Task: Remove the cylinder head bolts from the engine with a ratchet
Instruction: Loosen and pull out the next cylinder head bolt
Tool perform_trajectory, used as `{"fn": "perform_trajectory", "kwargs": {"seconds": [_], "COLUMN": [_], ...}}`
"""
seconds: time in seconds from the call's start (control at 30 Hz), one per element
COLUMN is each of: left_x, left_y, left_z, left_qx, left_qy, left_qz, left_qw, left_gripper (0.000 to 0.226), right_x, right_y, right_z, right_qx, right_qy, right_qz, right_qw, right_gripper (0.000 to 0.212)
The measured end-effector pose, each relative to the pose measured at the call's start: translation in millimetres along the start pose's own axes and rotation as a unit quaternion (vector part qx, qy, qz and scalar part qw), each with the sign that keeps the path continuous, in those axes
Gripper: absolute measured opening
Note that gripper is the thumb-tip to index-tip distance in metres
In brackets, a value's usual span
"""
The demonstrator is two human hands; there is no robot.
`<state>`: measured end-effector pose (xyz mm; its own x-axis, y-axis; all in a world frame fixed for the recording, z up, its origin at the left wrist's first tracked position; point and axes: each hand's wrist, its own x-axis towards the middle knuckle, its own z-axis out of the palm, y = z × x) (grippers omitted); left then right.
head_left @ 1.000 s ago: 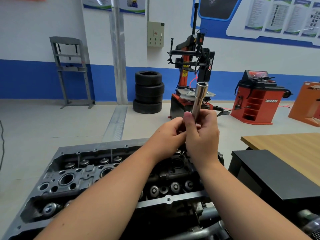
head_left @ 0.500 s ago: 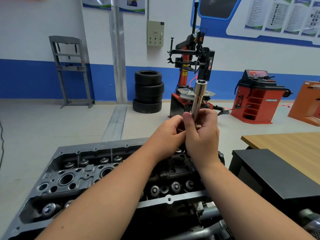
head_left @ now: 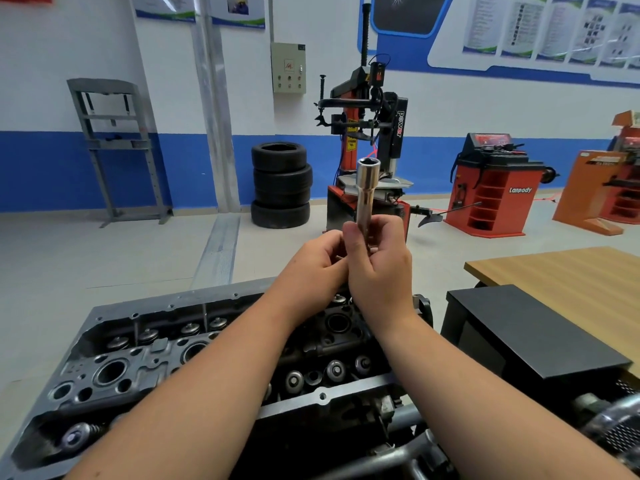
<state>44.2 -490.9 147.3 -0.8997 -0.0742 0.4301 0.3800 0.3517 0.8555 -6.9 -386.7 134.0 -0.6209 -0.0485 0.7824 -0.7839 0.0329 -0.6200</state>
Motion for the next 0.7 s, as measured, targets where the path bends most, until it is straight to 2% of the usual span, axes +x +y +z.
{"fn": "perform_trajectory", "kwargs": {"seconds": [0.1, 0.27, 0.43, 0.6, 0.7], "left_x": [1.1, -1.0, -1.5, 2.2, 0.8], "left_y": [-1.7, -3.5, -0.5, -3.3, -4.1], "left_z": [0.9, -3.4, -4.0, -2.4, -3.1], "left_qx": [-0.015, -0.026, 0.019, -0.002, -0.024], "left_qy": [0.016, -0.02, -0.021, 0.018, -0.012], "left_qz": [-0.017, -0.01, 0.005, -0.014, -0.017], "left_qw": [1.0, 0.999, 1.0, 1.0, 1.0], "left_gripper": [0.015, 0.02, 0.021, 0.017, 0.02], "right_x": [-0.4, 0.5, -1.3, -1.1, -1.3], "right_y": [0.8, -1.3, -3.3, 0.6, -0.4], "right_z": [-0.3, 0.8, 0.1, -1.8, -0.6], "right_qx": [0.014, -0.006, 0.02, 0.022, 0.001], "right_qy": [-0.01, -0.009, -0.009, -0.003, -0.009], "right_qz": [-0.004, -0.02, 0.002, -0.011, -0.023], "right_qw": [1.0, 1.0, 1.0, 1.0, 1.0], "right_gripper": [0.012, 0.032, 0.019, 0.007, 0.025]}}
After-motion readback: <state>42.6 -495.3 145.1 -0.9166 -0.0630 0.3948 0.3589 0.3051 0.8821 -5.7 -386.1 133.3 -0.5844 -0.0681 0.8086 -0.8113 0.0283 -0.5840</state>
